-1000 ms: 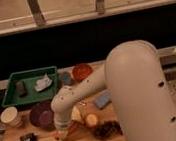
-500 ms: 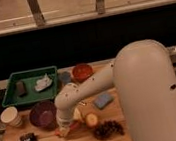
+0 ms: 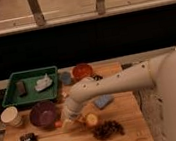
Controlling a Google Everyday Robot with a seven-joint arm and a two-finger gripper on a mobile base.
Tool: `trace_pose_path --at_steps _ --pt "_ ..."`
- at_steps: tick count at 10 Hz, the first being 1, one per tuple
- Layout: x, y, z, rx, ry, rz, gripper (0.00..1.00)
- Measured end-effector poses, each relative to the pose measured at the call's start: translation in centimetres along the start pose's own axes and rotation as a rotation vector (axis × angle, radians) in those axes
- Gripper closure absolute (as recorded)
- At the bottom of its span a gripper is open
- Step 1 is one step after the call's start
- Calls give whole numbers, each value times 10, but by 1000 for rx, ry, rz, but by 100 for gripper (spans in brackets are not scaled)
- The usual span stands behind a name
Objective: Place pepper in red bowl
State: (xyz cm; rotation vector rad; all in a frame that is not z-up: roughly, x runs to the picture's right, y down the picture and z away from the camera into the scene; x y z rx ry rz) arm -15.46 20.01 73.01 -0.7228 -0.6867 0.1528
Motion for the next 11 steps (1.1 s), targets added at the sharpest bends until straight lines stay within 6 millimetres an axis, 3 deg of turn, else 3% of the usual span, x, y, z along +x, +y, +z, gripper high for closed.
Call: trace_pose_path --at_steps 2,7,11 --pt "-1 -23 -31 57 -85 2 100" --pt "-5 -113 -123 227 -155 62 100" --pt "-5 -189 -166 303 -157 131 100"
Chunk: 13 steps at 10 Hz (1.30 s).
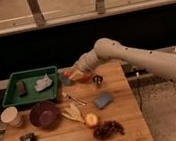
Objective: Place pepper in red bowl
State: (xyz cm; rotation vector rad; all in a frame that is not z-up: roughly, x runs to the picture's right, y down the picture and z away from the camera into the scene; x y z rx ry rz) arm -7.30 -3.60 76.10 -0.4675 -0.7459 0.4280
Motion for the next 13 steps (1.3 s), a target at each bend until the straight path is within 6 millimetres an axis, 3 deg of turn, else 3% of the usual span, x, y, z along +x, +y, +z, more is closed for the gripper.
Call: trace_pose_path --at_steps 2,5,7,9,11,13 --pt "-2 -13 -3 13 -3 10 100" --pt "0 -12 -4 13 -1 13 100" --pt "13 -14 -5 23 3 57 100" --pt "31 -29 -8 30 58 68 100" --pt "27 -40 1 18 110 49 100" --pt "18 -64 20 -1 150 32 100"
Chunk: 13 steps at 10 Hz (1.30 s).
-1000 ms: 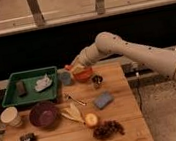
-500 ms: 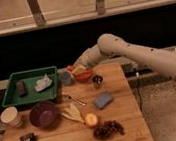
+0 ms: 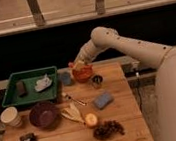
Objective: Place pepper in red bowl
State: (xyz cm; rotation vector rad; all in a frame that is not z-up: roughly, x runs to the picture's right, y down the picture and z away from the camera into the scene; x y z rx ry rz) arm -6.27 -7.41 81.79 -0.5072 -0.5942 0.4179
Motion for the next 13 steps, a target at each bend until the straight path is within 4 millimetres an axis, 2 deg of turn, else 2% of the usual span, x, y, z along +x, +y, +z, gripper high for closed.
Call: trace_pose_path --at_steps 2,4,6,10,13 --pt "-12 -19 23 -42 18 -20 100" --pt "-2 -36 38 -72 35 -12 100" --pt "13 -48 44 -84 25 29 100" --pt "49 -55 39 -51 28 87 100" --pt "55 -50 50 -68 43 88 100"
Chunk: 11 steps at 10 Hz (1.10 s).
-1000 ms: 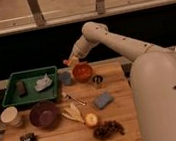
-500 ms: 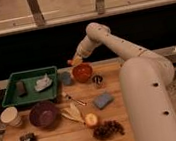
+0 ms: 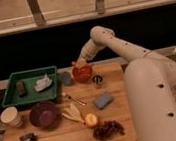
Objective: Place pepper in red bowl
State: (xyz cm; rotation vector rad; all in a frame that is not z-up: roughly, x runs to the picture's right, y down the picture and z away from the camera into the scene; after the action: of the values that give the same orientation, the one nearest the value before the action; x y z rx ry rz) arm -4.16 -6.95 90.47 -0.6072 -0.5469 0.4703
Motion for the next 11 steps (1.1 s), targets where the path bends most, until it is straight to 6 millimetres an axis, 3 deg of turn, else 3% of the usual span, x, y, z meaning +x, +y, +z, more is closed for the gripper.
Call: trace_pose_path --at_steps 2,9,11 --pt "3 3 9 -33 15 -4 97" --pt "0 4 14 -71 34 -26 26" --pt "1 4 15 -81 32 -26 20"
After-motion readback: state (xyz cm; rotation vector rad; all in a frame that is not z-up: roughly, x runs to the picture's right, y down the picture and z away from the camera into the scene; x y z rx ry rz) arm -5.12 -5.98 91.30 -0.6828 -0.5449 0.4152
